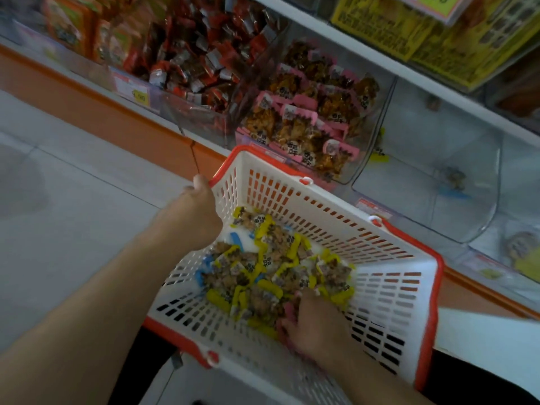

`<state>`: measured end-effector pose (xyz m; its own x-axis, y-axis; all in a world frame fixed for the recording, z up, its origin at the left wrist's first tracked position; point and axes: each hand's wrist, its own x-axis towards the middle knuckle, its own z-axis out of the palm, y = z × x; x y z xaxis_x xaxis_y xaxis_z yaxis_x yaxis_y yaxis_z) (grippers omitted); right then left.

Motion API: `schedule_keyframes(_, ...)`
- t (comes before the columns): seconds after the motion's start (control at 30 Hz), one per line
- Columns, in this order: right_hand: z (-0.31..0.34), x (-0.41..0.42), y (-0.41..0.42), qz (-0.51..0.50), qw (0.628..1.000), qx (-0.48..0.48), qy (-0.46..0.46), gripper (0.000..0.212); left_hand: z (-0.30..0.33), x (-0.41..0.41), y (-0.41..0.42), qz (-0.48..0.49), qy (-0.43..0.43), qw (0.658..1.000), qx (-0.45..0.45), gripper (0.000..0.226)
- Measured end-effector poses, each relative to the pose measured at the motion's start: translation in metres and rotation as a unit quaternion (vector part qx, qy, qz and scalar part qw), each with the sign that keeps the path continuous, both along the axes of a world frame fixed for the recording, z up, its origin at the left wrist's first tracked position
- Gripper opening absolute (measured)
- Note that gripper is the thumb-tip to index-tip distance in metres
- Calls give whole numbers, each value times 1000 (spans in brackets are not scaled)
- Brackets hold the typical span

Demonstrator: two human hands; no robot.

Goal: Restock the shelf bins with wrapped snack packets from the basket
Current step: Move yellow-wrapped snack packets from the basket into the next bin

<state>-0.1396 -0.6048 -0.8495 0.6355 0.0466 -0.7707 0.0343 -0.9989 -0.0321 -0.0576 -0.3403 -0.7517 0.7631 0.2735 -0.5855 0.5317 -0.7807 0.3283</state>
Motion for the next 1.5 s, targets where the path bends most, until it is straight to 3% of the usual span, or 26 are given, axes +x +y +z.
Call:
schedule_keyframes(0.1,-18,-7,-3,77,996,-34,-36,62,1,1,0,-1,-6,1000,-8,33)
schedule_keyframes(0.23,-23,-2,-6,123,990,-10,-74,60,-1,5,1,6,3,1000,-15,31)
schedule_keyframes(0.43,-33,0,-12,123,987,-73,-68,90,-7,13,1,22,12,1000,-16,32)
schedule_keyframes(0.57,-31,9,-21,68,996,-26,-57,81,-7,13,1,17,18,999,-23,32)
schedule_keyframes(0.7,-27,23,-32,36,997,37,-64,48,-3,11,1,32,28,999,-28,33)
schedule_keyframes(0.77,-15,32,-33,19,997,30,-75,31,-2,10,1,26,45,999,-7,44)
schedule_keyframes(0.8,-8,38,-33,4,997,34,-76,36,-1,9,1,14,42,999,19,51)
schedule_keyframes(0.87,11,54,-30,-54,993,79,-67,46,4,7,0,-2,-30,998,63,59)
schedule_keyframes(0.93,37,69,-26,-131,979,148,-53,33,14,5,-8,5,-157,986,57,54)
schedule_keyframes(1.0,66,78,-18,-199,953,225,-47,32,25,3,-21,0,-235,972,-1,35)
schedule_keyframes(1.07,96,83,-8,-239,917,310,-79,32,31,0,-39,-31,-199,973,-109,21)
schedule_keyframes(1.13,117,88,0,-238,884,386,-111,28,32,0,-54,-43,-146,962,-227,22)
schedule_keyframes(1.2,131,94,6,-251,845,458,-114,21,34,4,-60,-34,-142,945,-293,9)
schedule_keyframes(1.27,136,102,6,-278,812,502,-109,22,35,10,-59,6,-158,927,-339,6)
schedule_keyframes(1.37,132,115,1,-342,764,534,-120,35,34,17,-61,84,-90,880,-460,9)
schedule_keyframes(1.43,130,122,-2,-357,757,528,-141,37,32,17,-70,84,-61,874,-475,16)
schedule_keyframes(1.5,129,127,-3,-345,773,505,-171,35,28,18,-82,82,-85,889,-441,24)
